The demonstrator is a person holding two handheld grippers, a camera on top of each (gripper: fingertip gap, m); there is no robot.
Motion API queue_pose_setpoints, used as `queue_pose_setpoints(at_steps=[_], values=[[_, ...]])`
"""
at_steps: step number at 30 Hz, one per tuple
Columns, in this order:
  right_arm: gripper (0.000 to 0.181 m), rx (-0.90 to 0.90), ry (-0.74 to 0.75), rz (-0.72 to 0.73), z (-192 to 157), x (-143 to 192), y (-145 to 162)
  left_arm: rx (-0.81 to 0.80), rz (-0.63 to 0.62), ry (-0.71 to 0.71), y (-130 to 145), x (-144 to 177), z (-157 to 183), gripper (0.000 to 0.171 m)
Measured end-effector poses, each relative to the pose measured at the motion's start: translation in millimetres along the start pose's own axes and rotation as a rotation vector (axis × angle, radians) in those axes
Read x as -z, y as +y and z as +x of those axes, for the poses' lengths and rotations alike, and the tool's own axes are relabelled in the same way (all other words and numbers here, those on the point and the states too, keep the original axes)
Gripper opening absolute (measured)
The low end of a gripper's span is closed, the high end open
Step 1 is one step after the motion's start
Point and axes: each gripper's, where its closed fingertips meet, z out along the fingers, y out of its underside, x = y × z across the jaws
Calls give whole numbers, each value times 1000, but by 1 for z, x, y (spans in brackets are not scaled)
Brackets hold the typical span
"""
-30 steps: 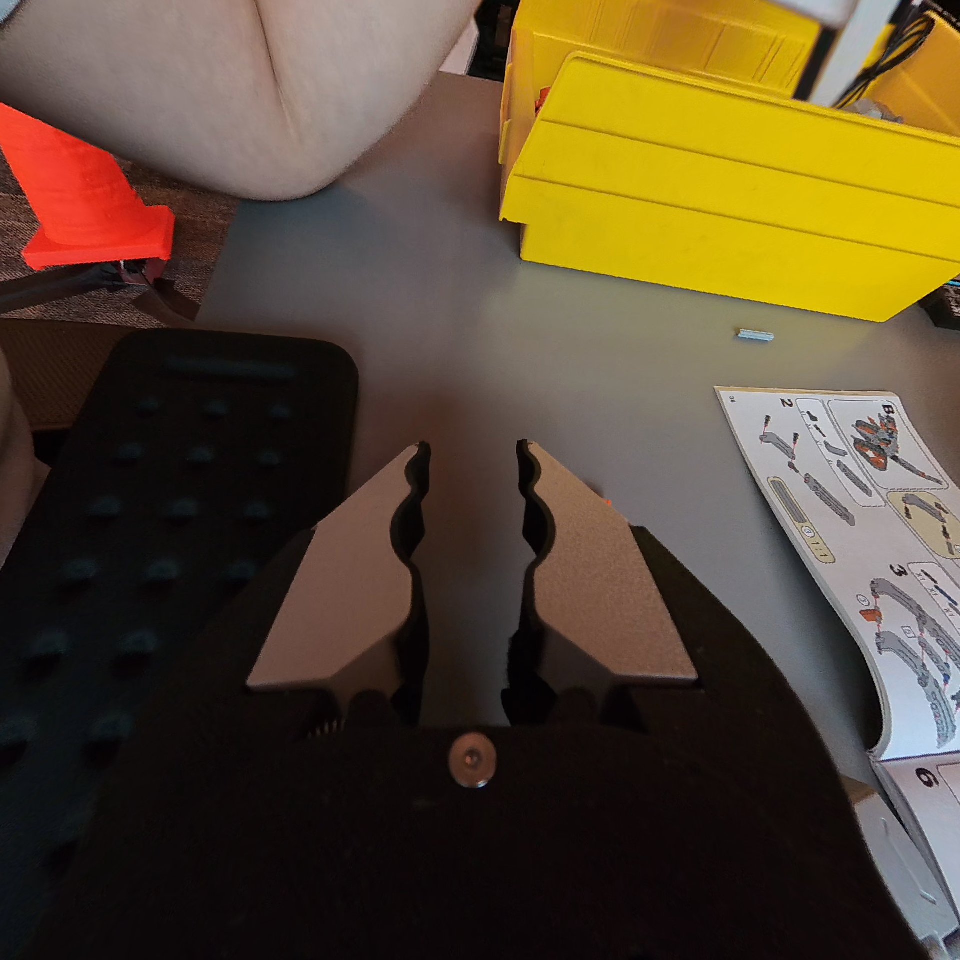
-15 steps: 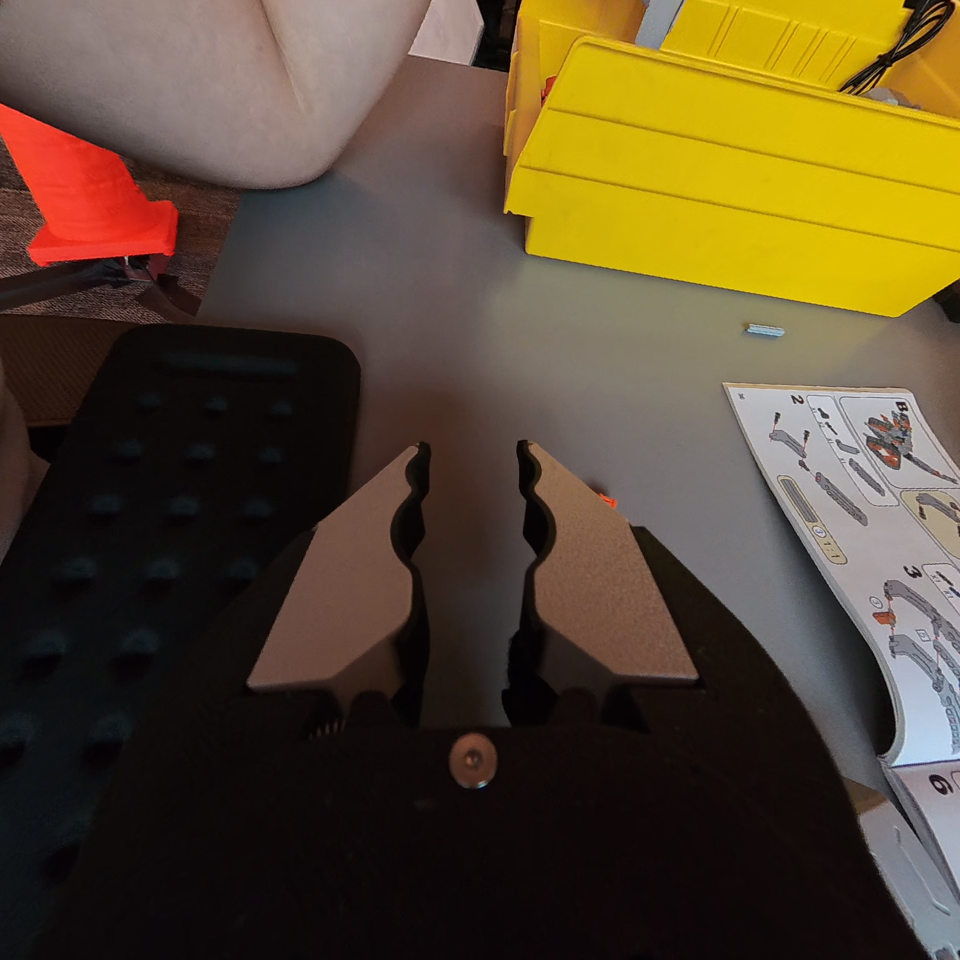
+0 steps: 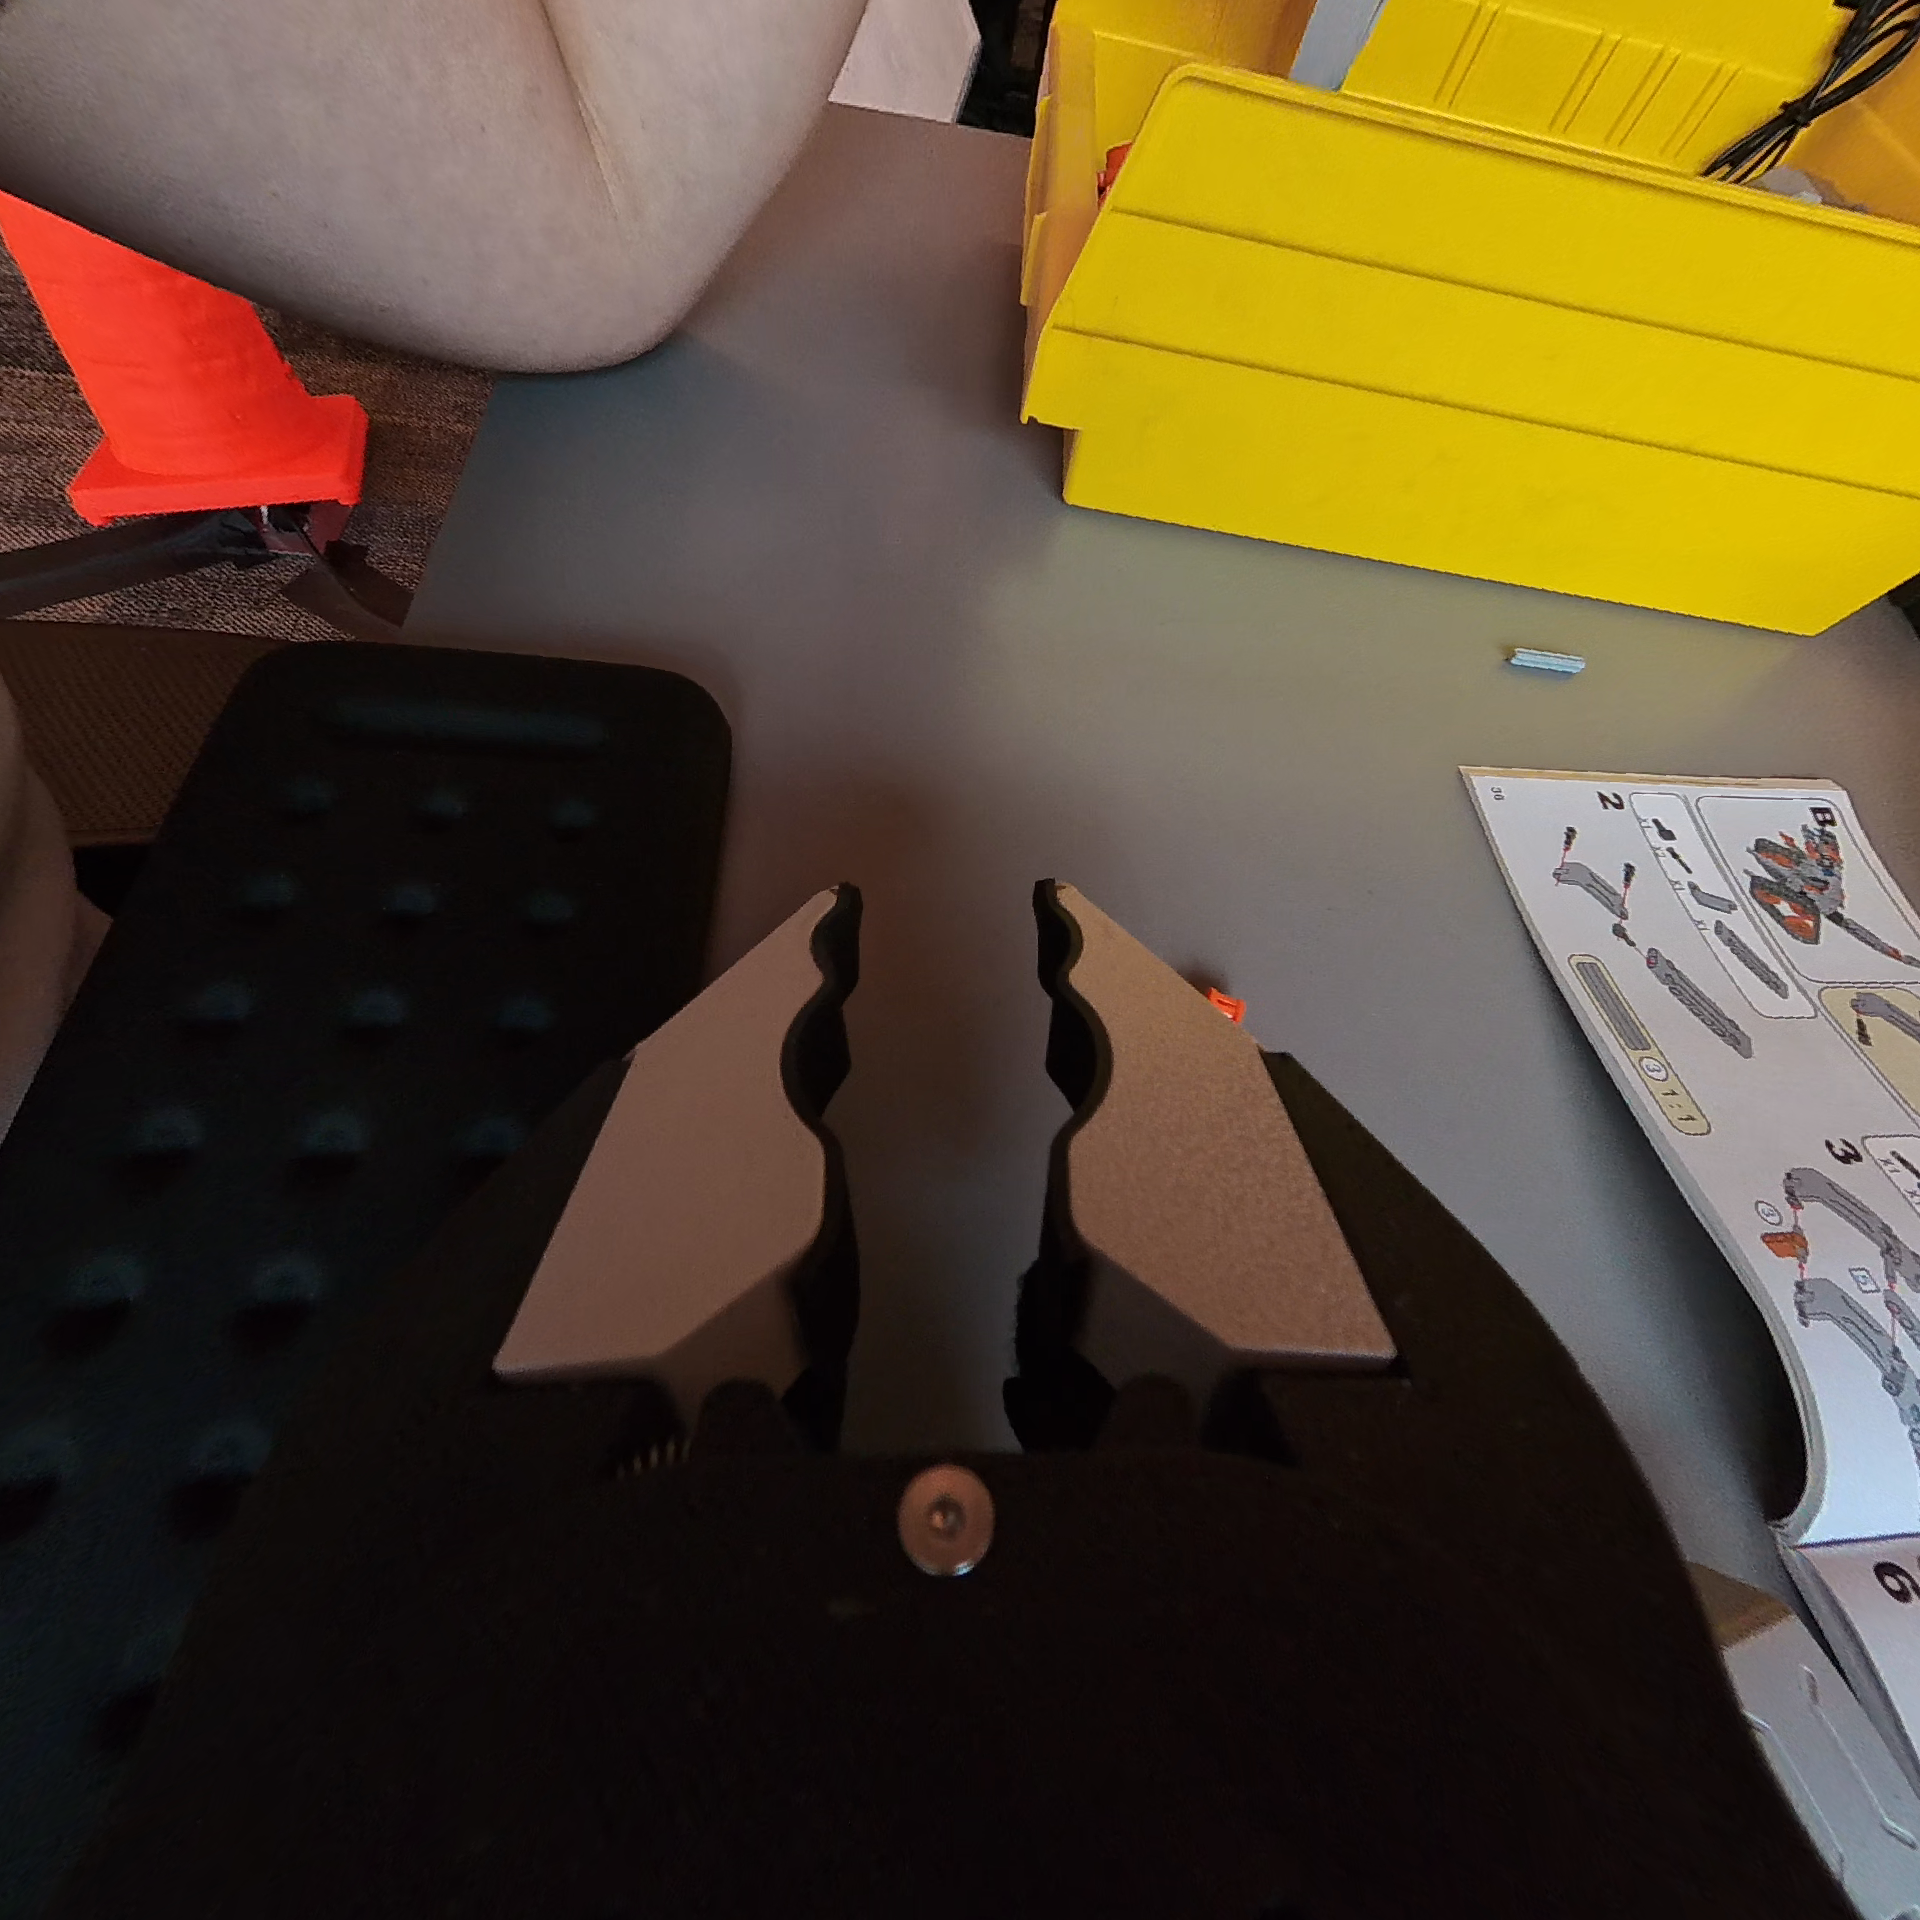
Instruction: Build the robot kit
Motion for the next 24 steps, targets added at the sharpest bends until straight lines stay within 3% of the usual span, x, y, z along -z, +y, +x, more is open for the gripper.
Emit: queue_pose_setpoints(at_steps=[3,7,10,13,16,19,22,24], values=[[34,1,0,-2,0,0,0,7,124,-53,-12,24,-1,19],[34,-5,-6,-2,0,-1,1,-94,319,-34,-69,48,26,18],[34,0,-5,-8,-1,-1,2,-165,376,65,-119,40,57,19],[34,8,1,-10,0,0,2,-131,346,145,-143,19,68,19],[33,9,6,-6,1,1,1,-130,295,138,-141,4,63,19],[34,12,4,-6,0,2,0,-96,326,136,-136,16,57,42],[34,24,3,-9,-1,2,0,-2,368,96,-116,38,38,36],[34,32,5,-16,-1,1,1,104,319,70,-83,42,23,29]])
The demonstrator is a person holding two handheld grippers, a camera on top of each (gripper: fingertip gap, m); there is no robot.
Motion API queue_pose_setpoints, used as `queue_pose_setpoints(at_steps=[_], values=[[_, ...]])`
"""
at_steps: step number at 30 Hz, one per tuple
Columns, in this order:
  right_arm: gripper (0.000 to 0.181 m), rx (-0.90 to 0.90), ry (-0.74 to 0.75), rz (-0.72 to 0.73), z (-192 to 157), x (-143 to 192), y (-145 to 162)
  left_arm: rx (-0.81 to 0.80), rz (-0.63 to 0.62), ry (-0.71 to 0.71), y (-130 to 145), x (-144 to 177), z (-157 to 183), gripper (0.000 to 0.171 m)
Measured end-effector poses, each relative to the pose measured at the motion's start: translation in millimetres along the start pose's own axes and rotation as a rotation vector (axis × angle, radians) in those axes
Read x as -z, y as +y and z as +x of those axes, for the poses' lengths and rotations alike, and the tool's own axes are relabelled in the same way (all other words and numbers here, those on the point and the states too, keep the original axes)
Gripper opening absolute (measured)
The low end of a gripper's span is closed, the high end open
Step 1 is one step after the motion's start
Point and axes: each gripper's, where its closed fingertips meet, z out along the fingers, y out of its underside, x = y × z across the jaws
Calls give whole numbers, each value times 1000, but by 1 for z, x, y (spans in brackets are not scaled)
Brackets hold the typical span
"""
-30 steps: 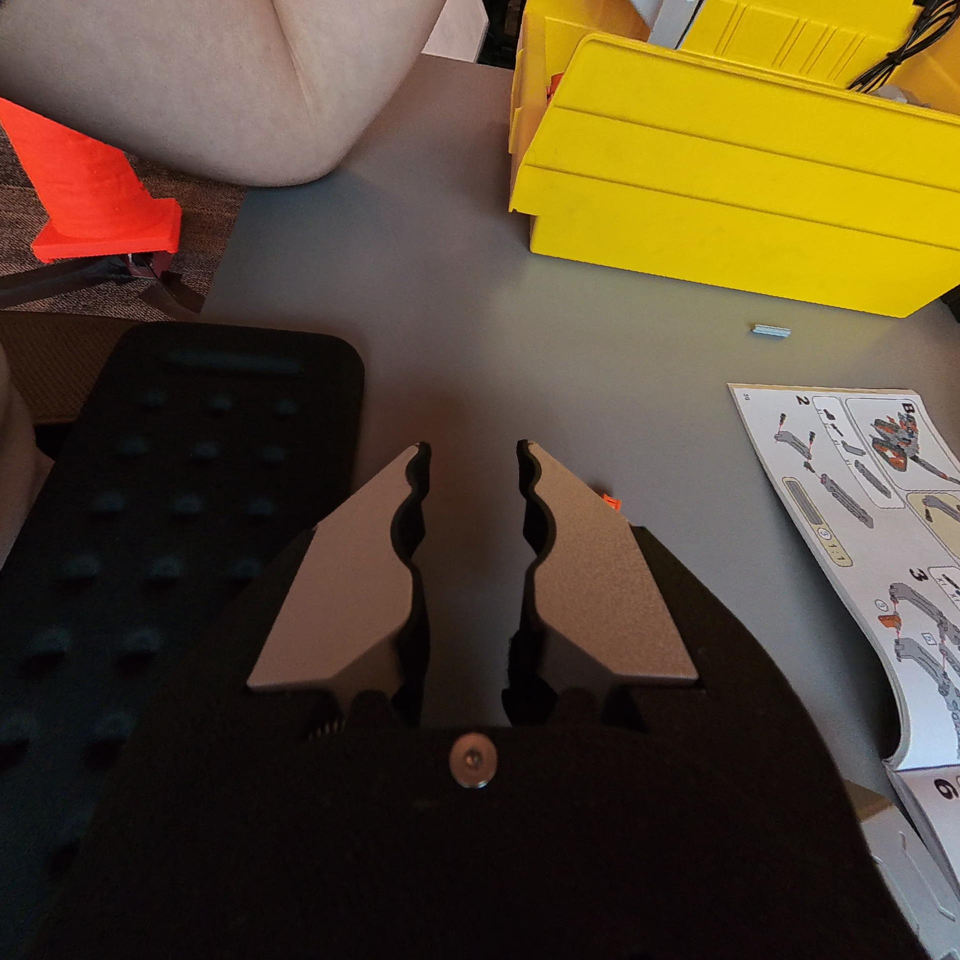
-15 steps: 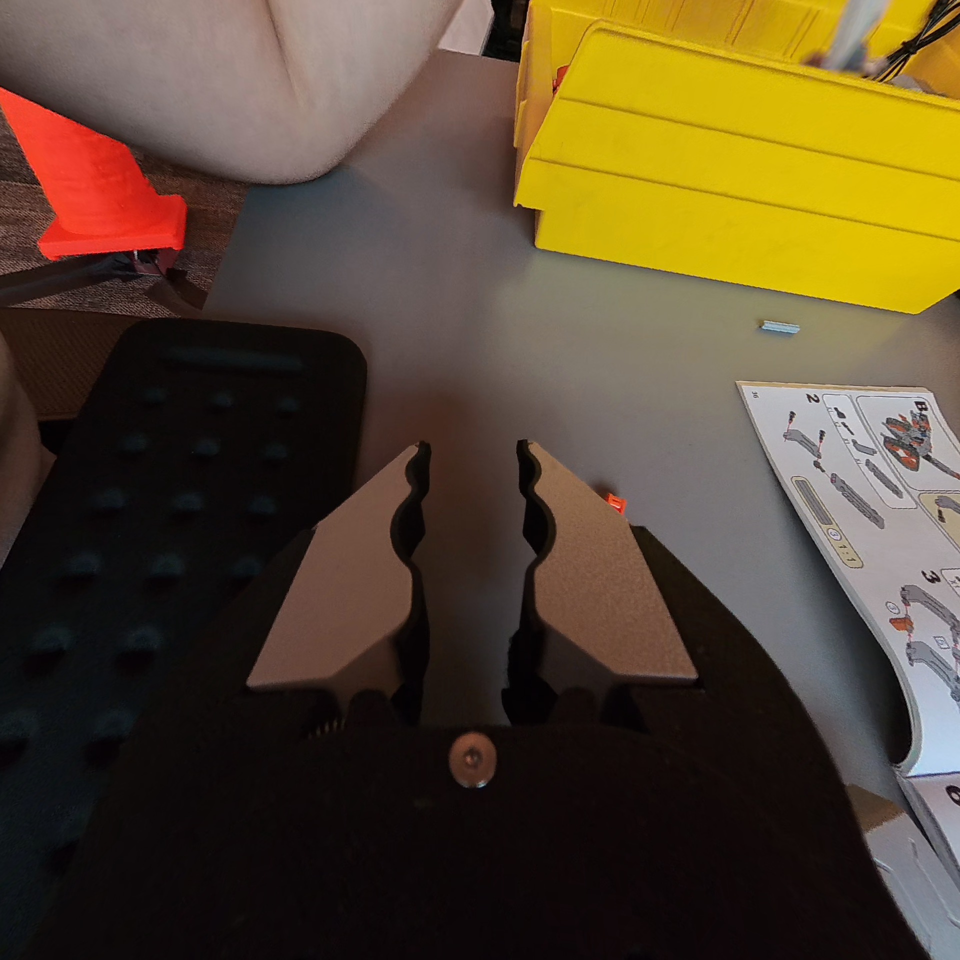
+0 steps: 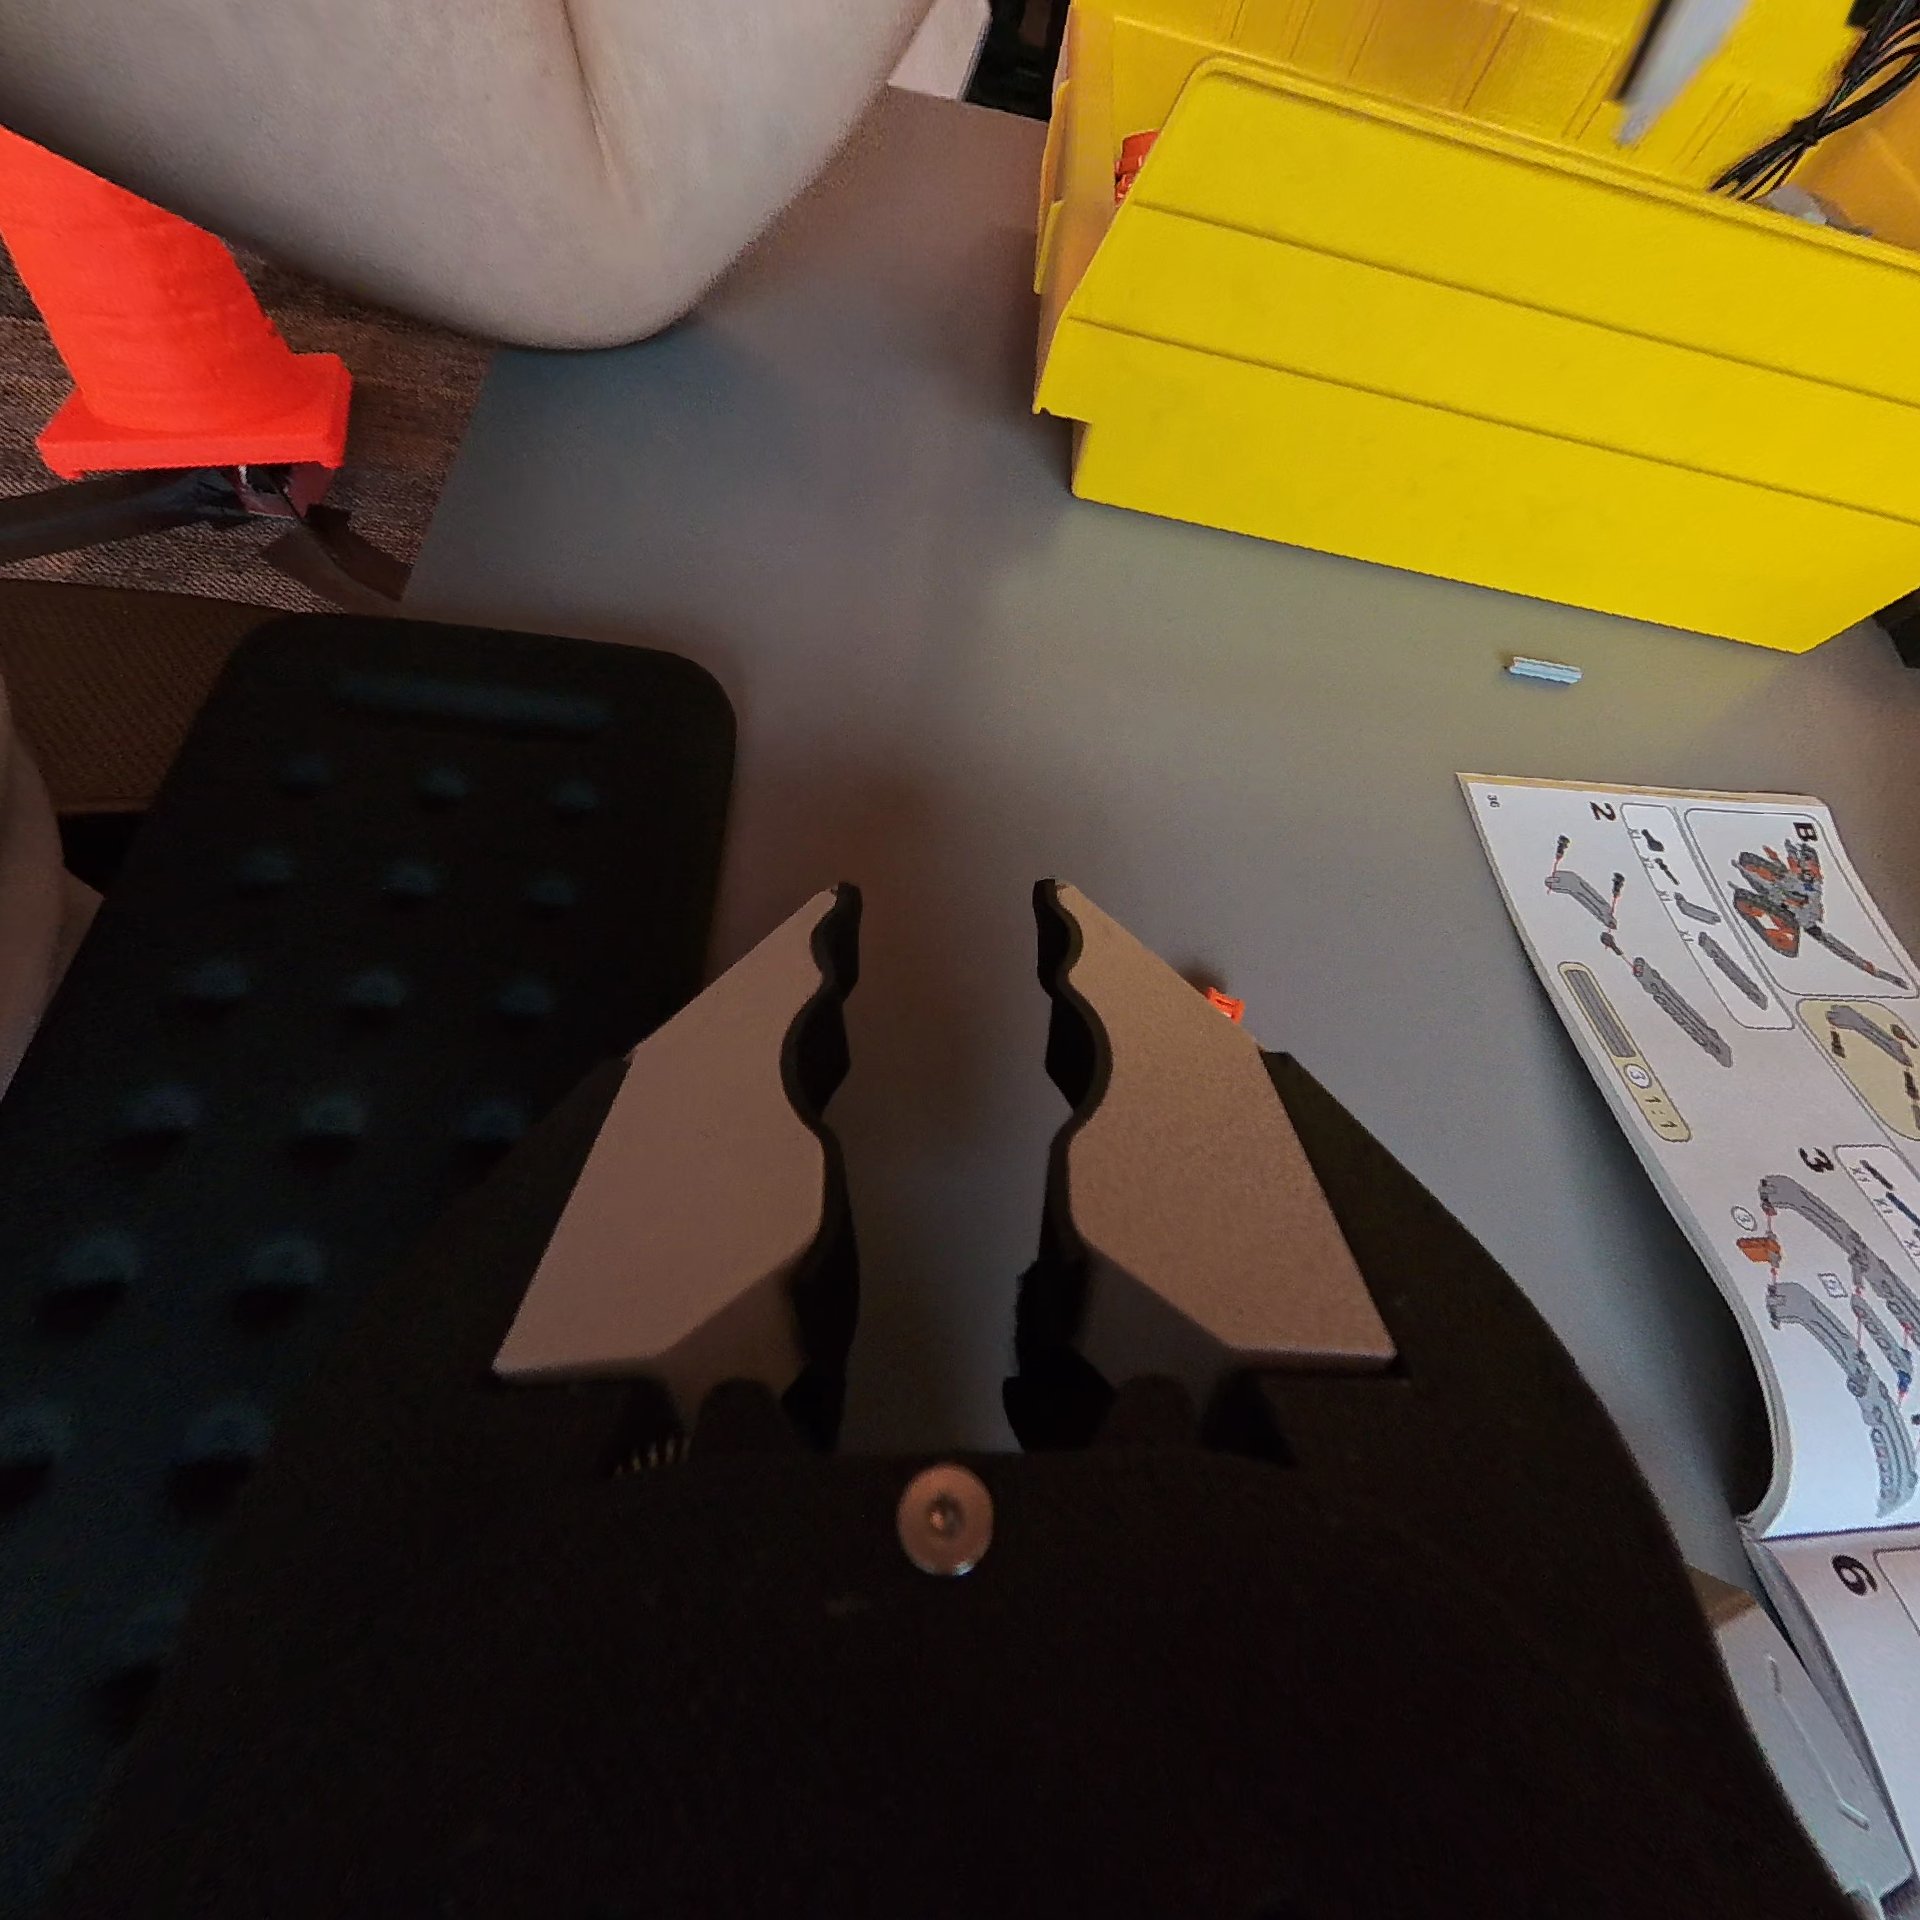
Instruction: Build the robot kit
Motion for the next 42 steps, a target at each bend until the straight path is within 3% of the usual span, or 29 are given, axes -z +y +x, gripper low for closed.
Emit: queue_pose_setpoints(at_steps=[4,7,8,13,19,22,28,31,35,38,42], values=[[34,-3,-6,-7,-1,-2,2,170,-265,-14,79,-2,-23,30],[34,-4,-7,-10,-1,-3,3,268,-346,11,97,-11,-31,31],[34,-4,-7,-12,-1,-3,3,298,-360,16,99,-13,-32,25],[34,-7,-6,-11,0,-3,3,305,-414,42,101,-22,-25,37],[34,-2,-10,-14,-2,-3,3,269,-495,8,109,-26,-25,39],[33,-1,-9,-13,-1,-3,3,264,-494,-16,110,-24,-29,18],[34,-1,-13,-14,-2,-3,3,273,-424,-1,104,-17,-30,0],[34,2,-13,-17,-2,-3,4,267,-361,-5,98,-7,-30,0],[34,1,-16,-19,-3,-4,4,218,-207,25,70,3,-23,0],[34,4,-17,-24,-3,-4,5,202,-276,-6,80,-1,-23,1],[33,6,-17,-24,-3,-4,5,243,-374,-53,94,-8,-30,24]])
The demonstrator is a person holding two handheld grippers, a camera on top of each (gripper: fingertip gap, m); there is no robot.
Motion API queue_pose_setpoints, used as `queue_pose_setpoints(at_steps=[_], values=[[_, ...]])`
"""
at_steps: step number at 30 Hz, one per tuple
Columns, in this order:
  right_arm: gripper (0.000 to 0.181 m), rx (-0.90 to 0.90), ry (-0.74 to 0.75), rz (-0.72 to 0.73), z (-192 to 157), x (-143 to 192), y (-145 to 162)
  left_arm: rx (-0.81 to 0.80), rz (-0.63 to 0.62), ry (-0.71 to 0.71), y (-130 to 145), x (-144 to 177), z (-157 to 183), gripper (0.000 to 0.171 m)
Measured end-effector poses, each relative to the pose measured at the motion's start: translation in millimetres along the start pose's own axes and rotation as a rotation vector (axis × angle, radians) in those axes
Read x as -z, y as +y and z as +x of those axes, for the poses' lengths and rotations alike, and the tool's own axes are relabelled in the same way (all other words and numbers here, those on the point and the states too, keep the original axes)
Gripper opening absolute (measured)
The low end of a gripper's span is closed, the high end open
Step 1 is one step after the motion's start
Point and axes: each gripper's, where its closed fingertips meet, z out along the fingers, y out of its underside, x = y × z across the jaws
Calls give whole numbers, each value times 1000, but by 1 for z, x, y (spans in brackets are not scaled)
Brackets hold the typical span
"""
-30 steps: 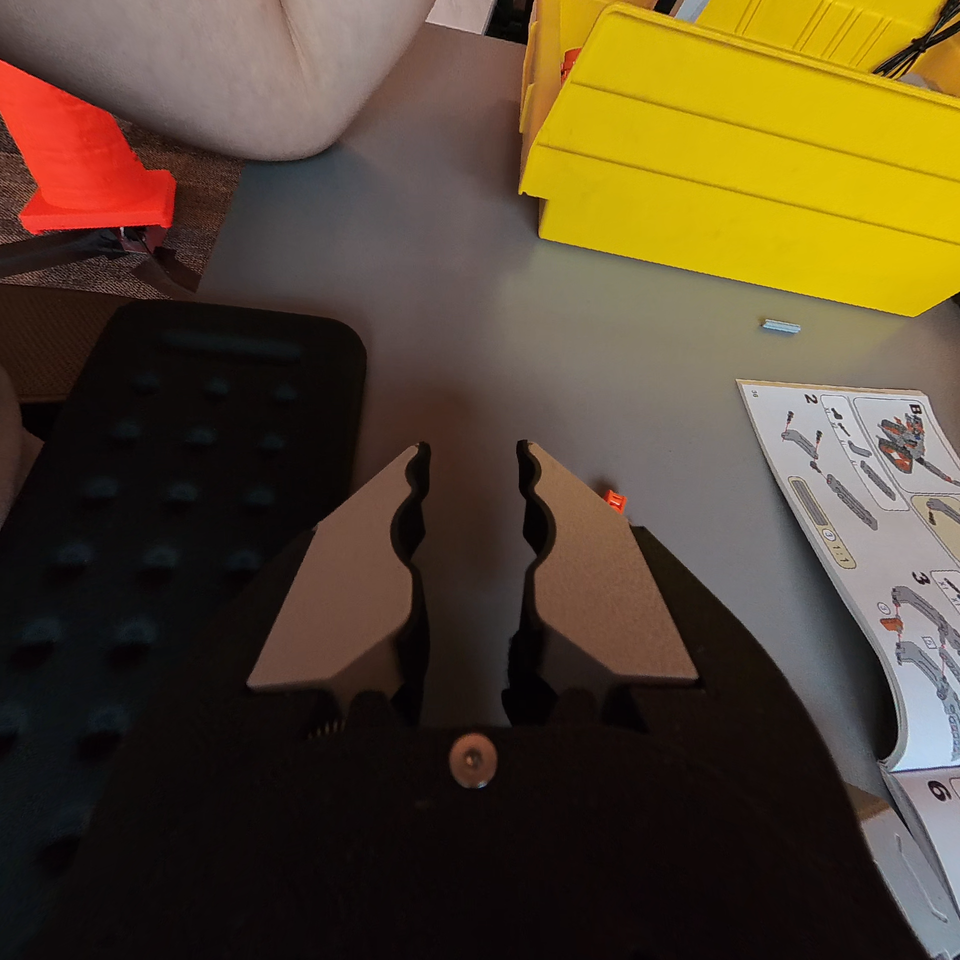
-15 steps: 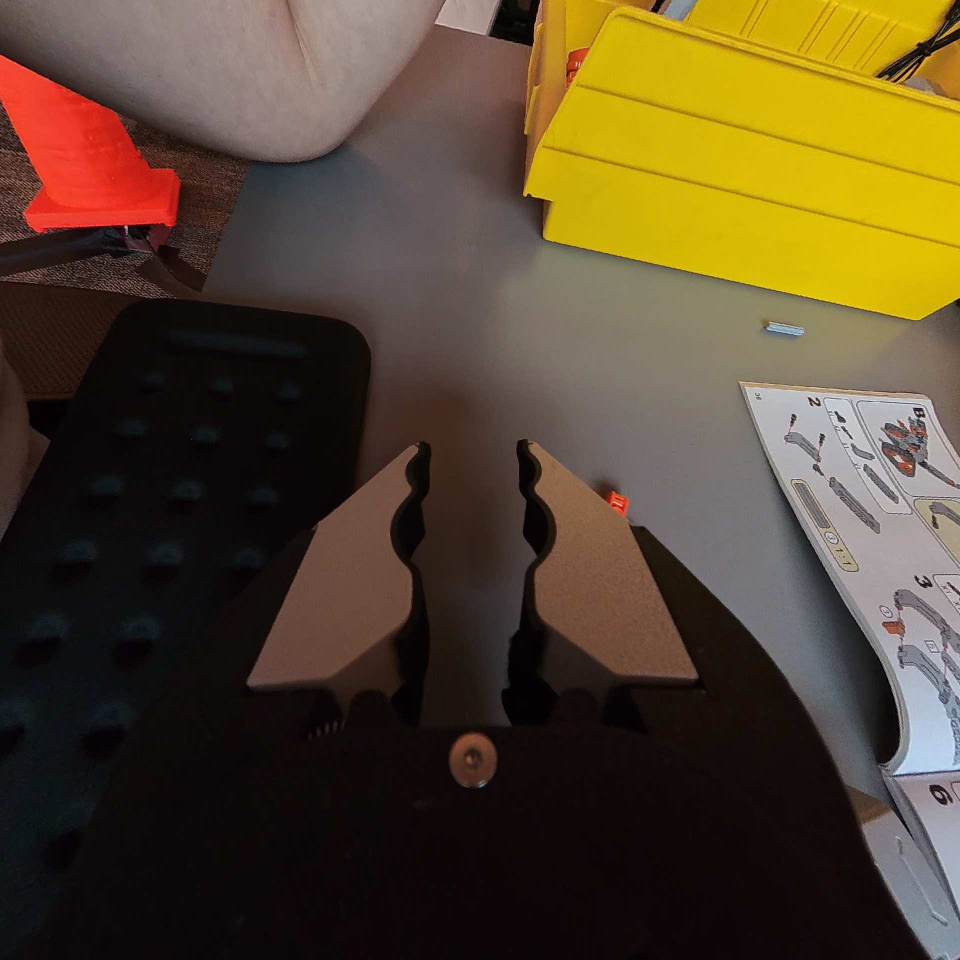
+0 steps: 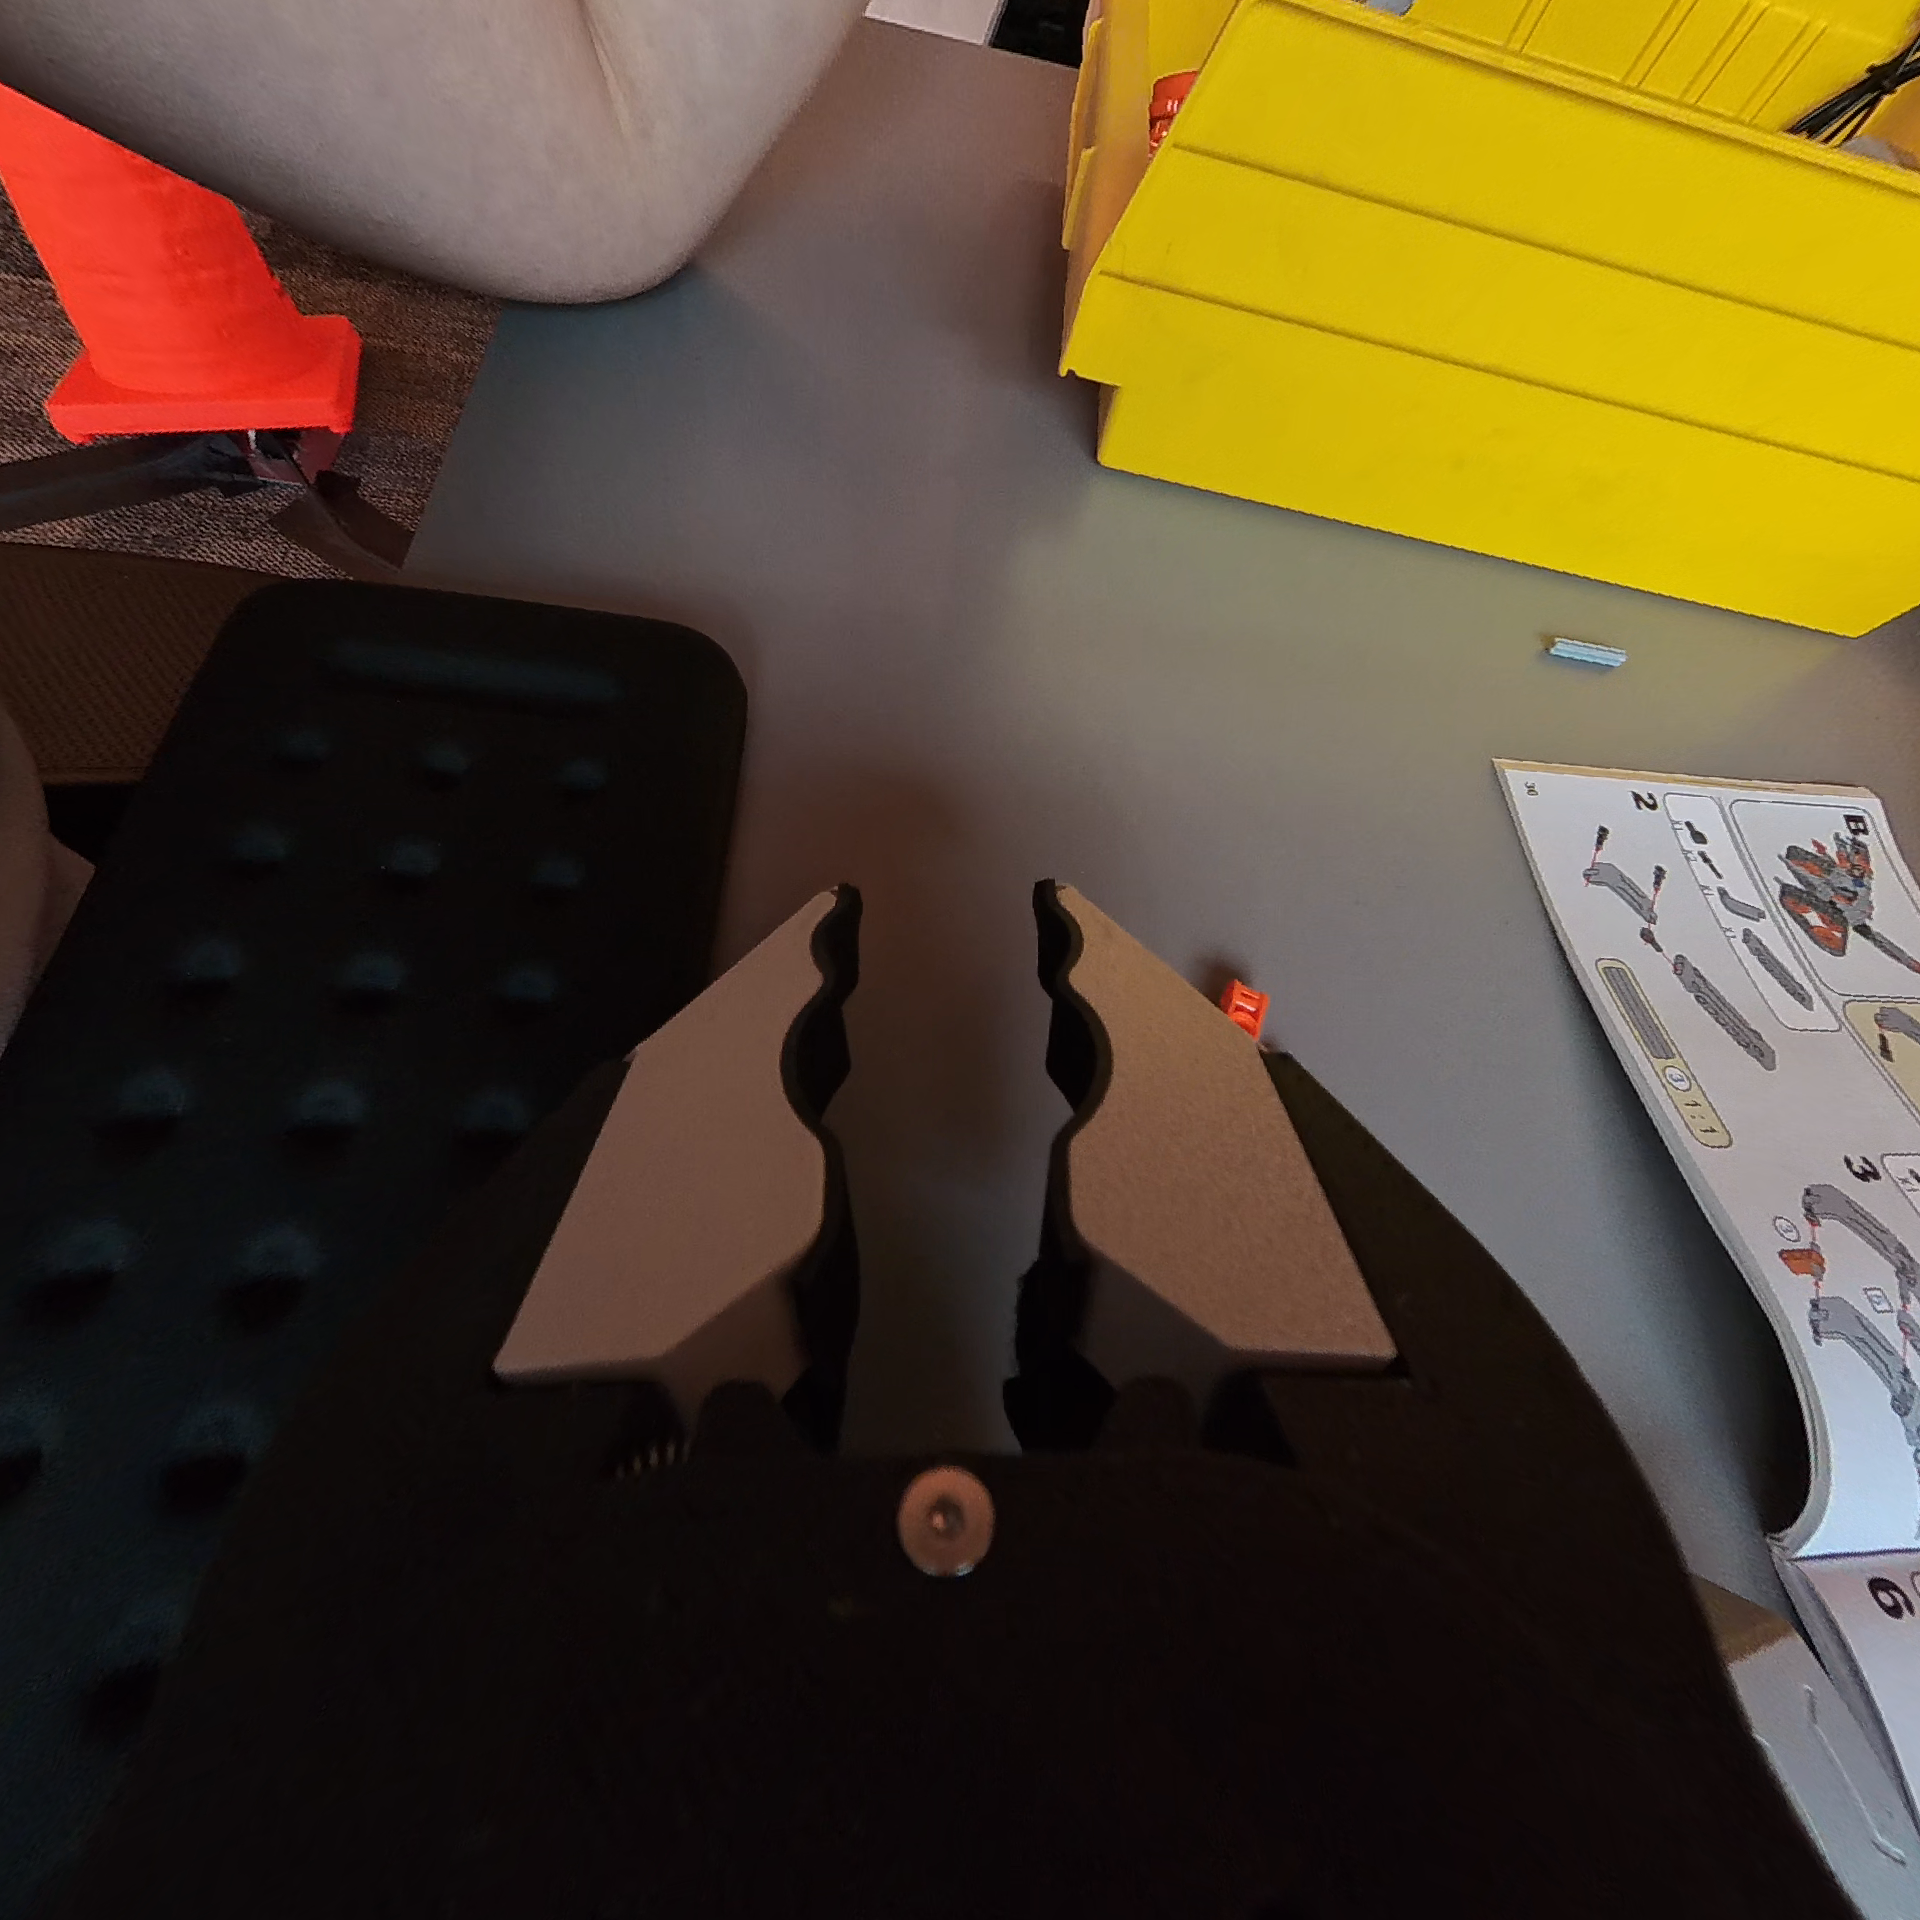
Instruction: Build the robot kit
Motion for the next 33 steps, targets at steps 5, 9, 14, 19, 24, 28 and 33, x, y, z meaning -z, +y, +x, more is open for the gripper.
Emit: queue_pose_setpoints(at_steps=[5,9,14,19,24,28,33], values=[[34,1,-3,-3,-1,0,0,55,-19,-1,0,-4,-4,26],[34,-2,-8,-2,-1,-1,1,87,-59,6,2,-11,-7,24],[34,6,-4,-10,-1,0,2,84,-104,20,3,-18,-5,17],[34,6,-8,1,-2,1,-1,85,-109,7,2,-19,-7,11],[34,11,-10,-2,-3,1,-1,94,-57,-2,0,-10,-9,0],[34,7,-11,-3,-3,1,0,80,-32,-7,1,-4,-9,0],[34,9,-15,-6,-4,0,0,24,113,-12,-15,20,3,0]])
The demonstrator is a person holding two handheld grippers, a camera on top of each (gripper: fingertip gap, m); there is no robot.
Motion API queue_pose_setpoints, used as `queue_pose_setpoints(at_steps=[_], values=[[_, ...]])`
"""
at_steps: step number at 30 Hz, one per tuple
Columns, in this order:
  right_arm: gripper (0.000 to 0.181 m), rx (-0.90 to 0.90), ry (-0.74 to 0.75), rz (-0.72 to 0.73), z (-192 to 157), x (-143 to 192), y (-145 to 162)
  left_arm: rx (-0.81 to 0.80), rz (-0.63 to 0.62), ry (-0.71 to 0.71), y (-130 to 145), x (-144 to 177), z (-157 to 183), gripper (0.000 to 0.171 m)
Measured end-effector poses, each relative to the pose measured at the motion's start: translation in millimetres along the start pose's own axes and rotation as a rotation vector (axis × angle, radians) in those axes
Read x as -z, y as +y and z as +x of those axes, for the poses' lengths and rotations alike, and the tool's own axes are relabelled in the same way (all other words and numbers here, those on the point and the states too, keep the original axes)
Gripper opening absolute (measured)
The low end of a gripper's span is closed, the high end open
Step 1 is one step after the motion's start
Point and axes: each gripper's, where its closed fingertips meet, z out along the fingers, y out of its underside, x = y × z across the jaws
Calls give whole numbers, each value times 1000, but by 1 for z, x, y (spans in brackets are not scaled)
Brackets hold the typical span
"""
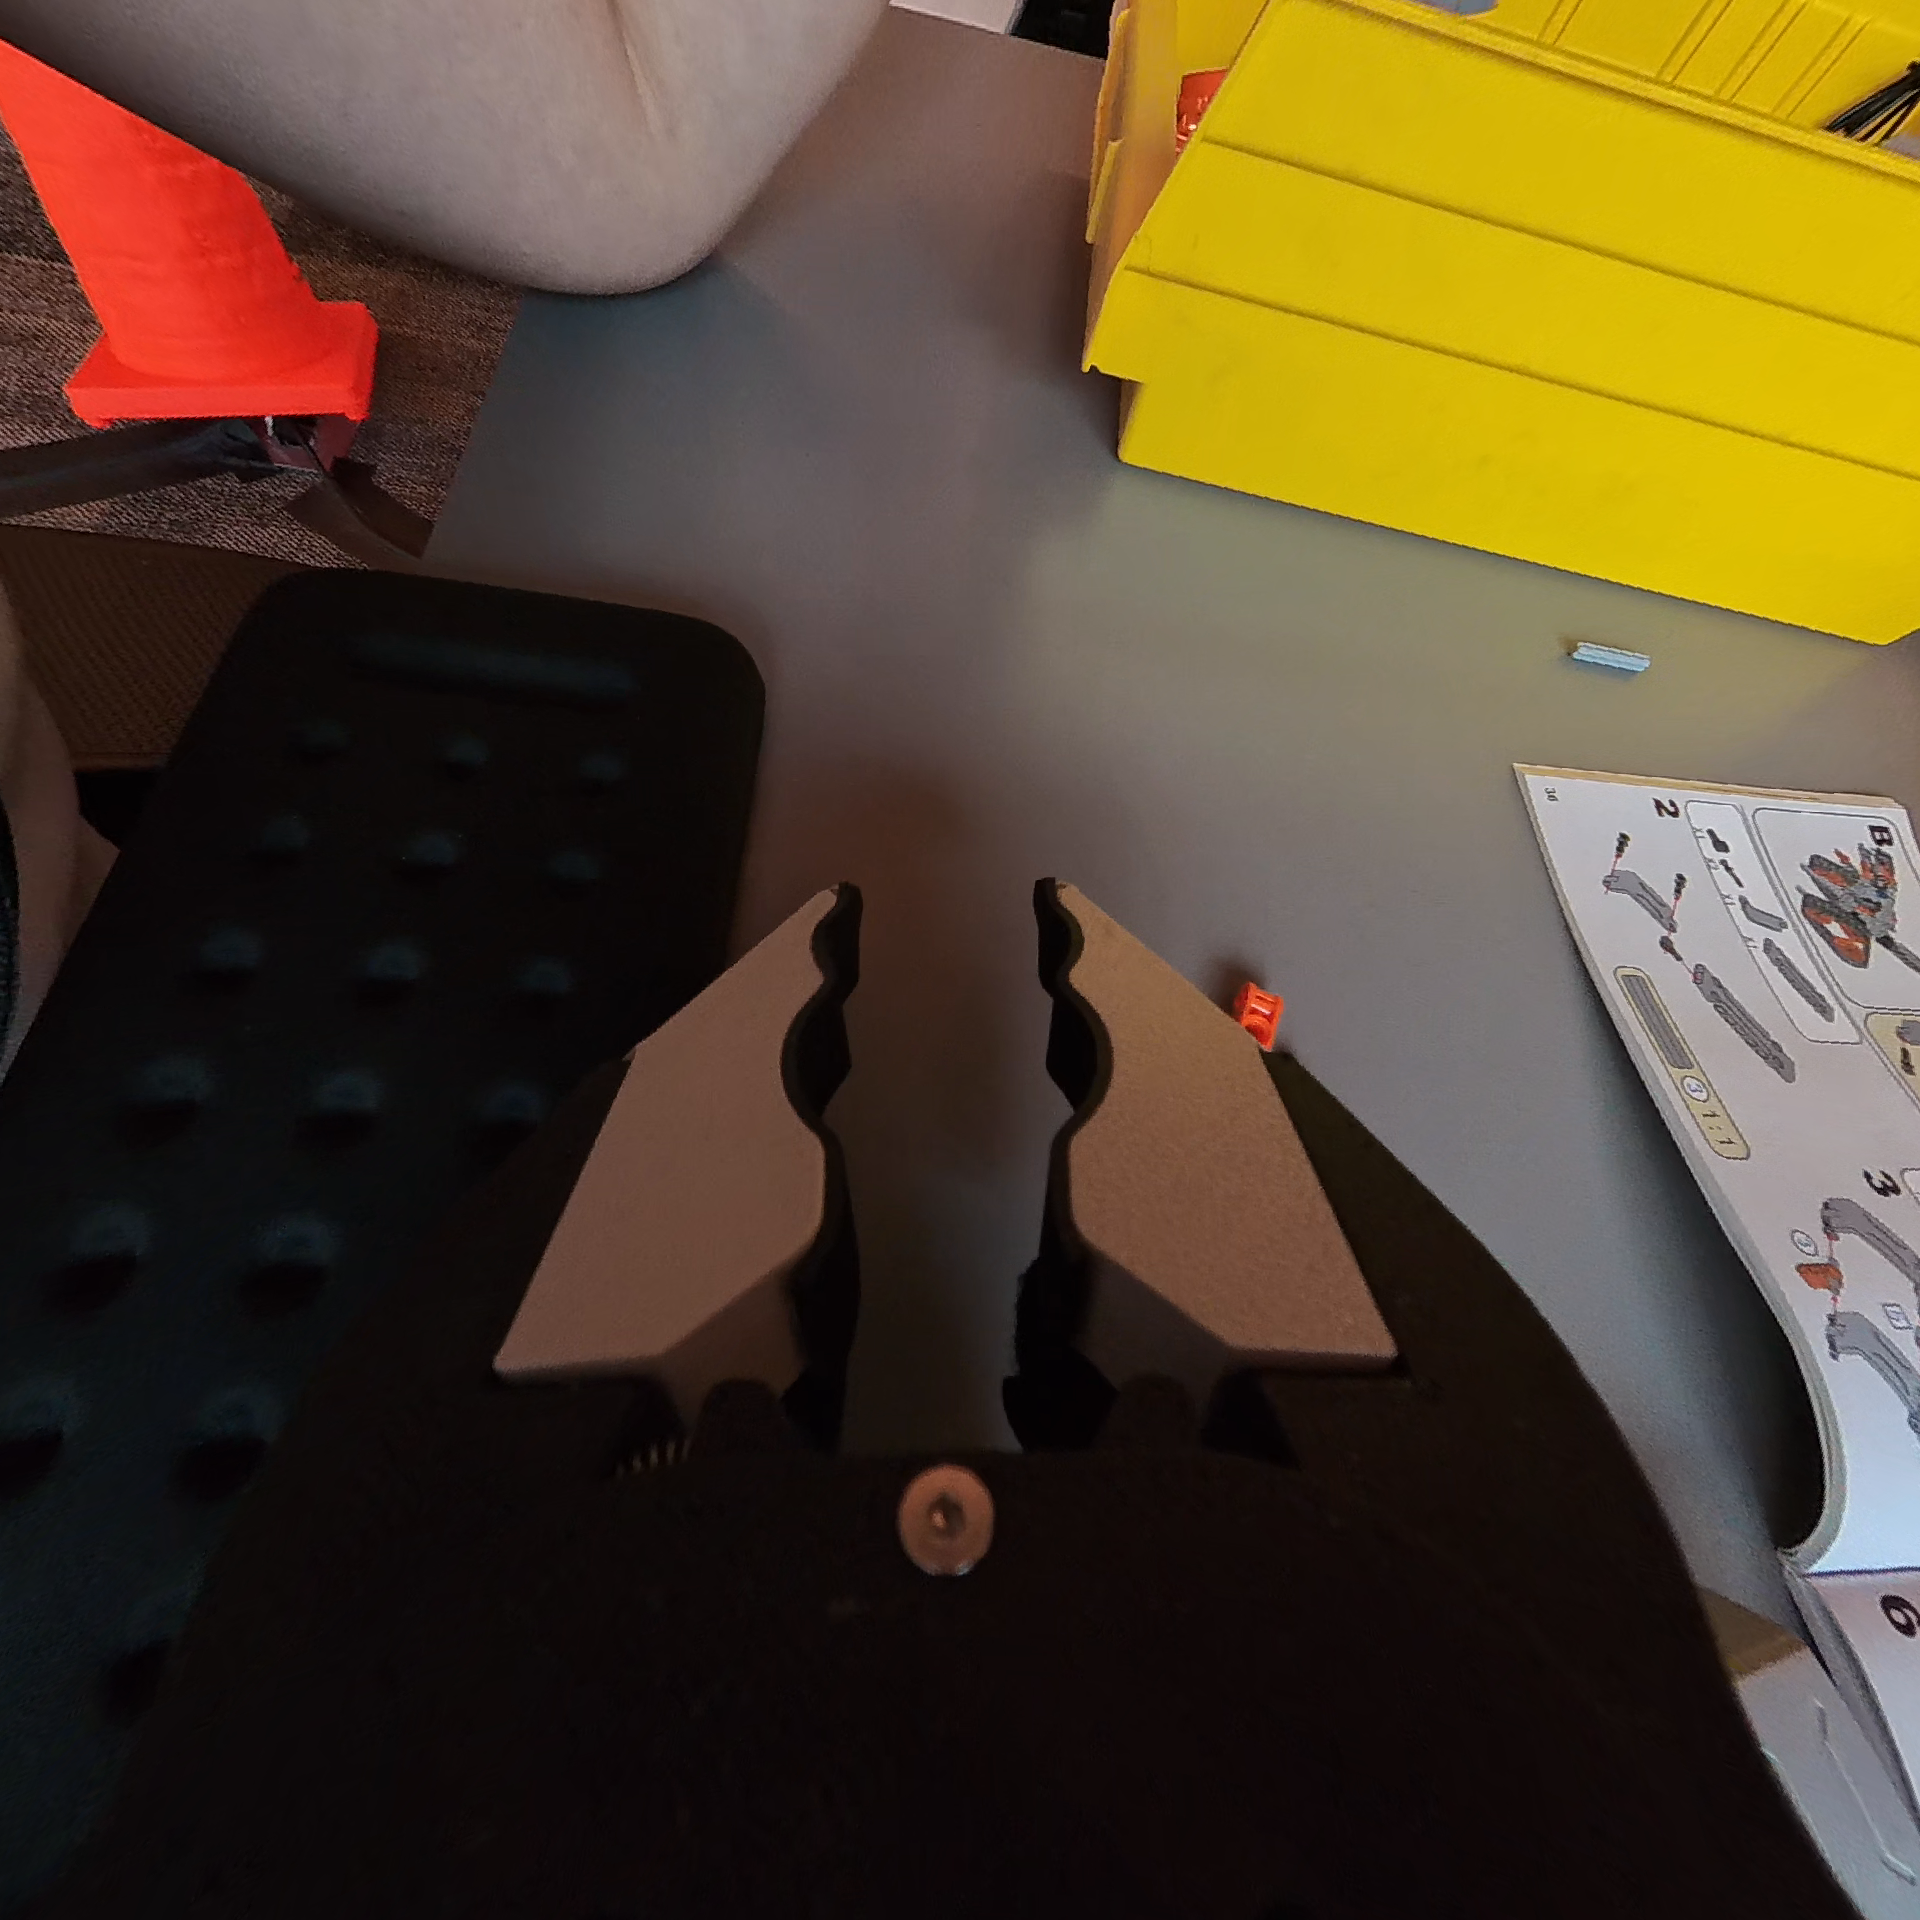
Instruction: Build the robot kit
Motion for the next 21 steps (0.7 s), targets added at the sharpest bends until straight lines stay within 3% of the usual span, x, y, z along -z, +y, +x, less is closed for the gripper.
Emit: queue_pose_setpoints(at_steps=[3,6,13,14,15,17,21], values=[[34,-2,-1,0,0,0,0,-105,142,4,-28,17,21,0],[33,3,1,-2,0,0,0,-212,209,47,-49,21,49,0],[34,23,15,-5,1,2,-1,-302,162,78,-68,-3,69,2],[34,22,15,-5,1,2,-1,-311,158,67,-71,-6,67,18],[34,18,11,-7,1,2,0,-310,150,65,-71,-9,66,37],[34,16,5,-13,0,1,2,-266,119,91,-64,-11,63,50],[34,28,9,-18,0,1,2,-119,5,13,-26,-10,32,52]])
